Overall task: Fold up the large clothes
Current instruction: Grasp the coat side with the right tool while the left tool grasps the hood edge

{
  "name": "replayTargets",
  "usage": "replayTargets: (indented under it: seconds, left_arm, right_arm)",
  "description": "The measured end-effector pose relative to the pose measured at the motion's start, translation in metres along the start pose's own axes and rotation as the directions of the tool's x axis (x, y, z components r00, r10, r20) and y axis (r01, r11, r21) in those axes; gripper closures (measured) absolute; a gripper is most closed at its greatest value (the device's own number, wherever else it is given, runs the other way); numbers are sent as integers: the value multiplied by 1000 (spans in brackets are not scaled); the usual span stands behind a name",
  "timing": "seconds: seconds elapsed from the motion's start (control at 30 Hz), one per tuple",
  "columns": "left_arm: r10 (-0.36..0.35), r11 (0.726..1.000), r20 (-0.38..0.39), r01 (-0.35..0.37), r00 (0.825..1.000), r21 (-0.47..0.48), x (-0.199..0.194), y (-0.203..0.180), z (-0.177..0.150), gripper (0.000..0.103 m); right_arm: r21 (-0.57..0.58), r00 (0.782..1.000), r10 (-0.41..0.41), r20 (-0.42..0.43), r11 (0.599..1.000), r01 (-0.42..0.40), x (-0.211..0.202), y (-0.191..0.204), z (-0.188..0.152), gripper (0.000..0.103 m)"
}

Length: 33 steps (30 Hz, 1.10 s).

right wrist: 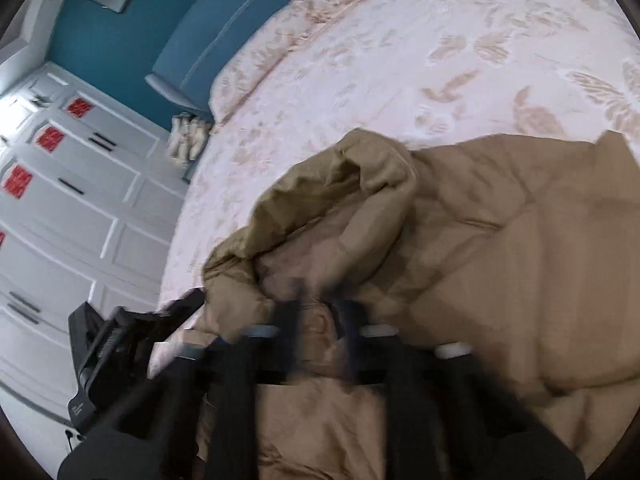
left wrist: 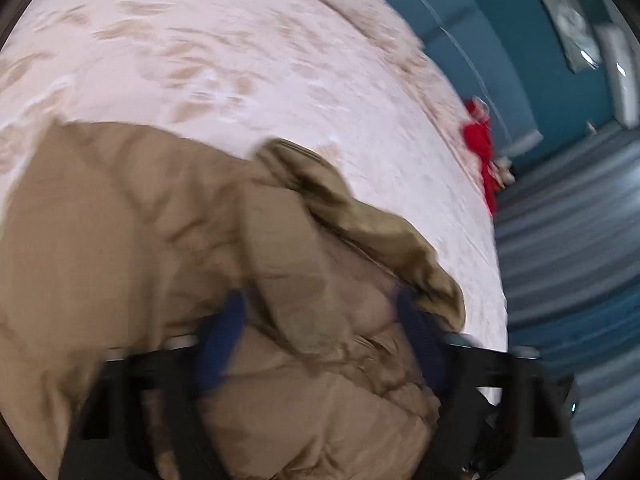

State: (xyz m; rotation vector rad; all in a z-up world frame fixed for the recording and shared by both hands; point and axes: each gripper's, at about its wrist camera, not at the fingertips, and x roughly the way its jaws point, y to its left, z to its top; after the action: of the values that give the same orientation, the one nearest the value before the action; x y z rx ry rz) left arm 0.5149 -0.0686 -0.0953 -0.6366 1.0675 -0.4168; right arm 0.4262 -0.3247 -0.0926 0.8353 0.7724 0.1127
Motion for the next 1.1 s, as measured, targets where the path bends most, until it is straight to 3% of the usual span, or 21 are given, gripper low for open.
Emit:
replayTargets:
  seconds: [0.07,0.1,0.2,0.33,0.4,0.43,0.47,0.5,0.6,0.63,0.67,0.73,0.8,0.87,0.9,0.97,1.1]
  left_arm:
    - [20,999,-24,-19,1000,41,5,0,-1,91]
    - [16,998,-22,-15,1000,54,5,1,-1,97]
    - [-12,997,17,11,1000,71,-9,7,-7,98]
    - [33,993,21,-35,999,112,-4,16,-15,98]
    - [24,996,21,-26,999,90,1,22,-17,98]
    - [15,997,23,-17,1000,76,1,25,-17,98]
    - [10,998,24,-12,1000,65,1,26,-18,98]
    - [9,998,25,-11,1000,62,3,26,-16,98]
    - [18,997,27,-20,999,78,3,23,-15,98]
    - [21,996,29,-23,999,85,1,22,-14,98]
    - [22,996,33,-25,999,87,0,21,-14,98]
    - [1,996,52,-5,999,86,-9,19,-13,98]
    - [-12,995,72,4,997,100,-17,20,-15,98]
    - [7,994,55,-13,998,108,-11,27,-19,98]
    - [24,994,40,-28,999,110,-5,31,-21,98]
    - [35,992,34,-39,999,124,2,36,-27,97]
    - [76,981,55,-85,996,175,7,34,-33,95]
  right_arm:
    - [-25,998,41,43,999,-40,-9,4,-1,103]
    - [-36,996,64,60,997,-62,-14,5,-3,103]
    - [-74,993,70,94,995,-63,-28,4,-7,103]
    - [-79,999,-23,35,997,26,-19,-10,-16,100]
    - [-55,999,-31,41,998,33,-19,-11,-17,87]
    - [-50,999,-25,48,998,28,-17,-10,-15,70]
    - [-44,998,-27,61,999,30,-16,-6,-12,61]
    - [-38,997,-41,69,998,44,-13,-3,-9,61]
    - [-10,997,-70,38,997,71,6,2,5,68]
    - [4,997,-74,23,997,74,13,1,7,93]
    - [30,997,-73,5,997,73,19,-2,9,100]
    - [66,999,-8,34,998,6,10,-7,7,101]
    - [33,995,49,88,998,-52,-9,-6,2,101]
    - [-2,995,17,95,1000,-17,-14,-15,-7,102]
    - [-8,997,-43,63,999,43,-6,-27,-13,102]
    - [6,997,-76,29,997,76,5,-42,-20,102]
    - [-37,991,-137,8,990,137,17,-39,-19,103]
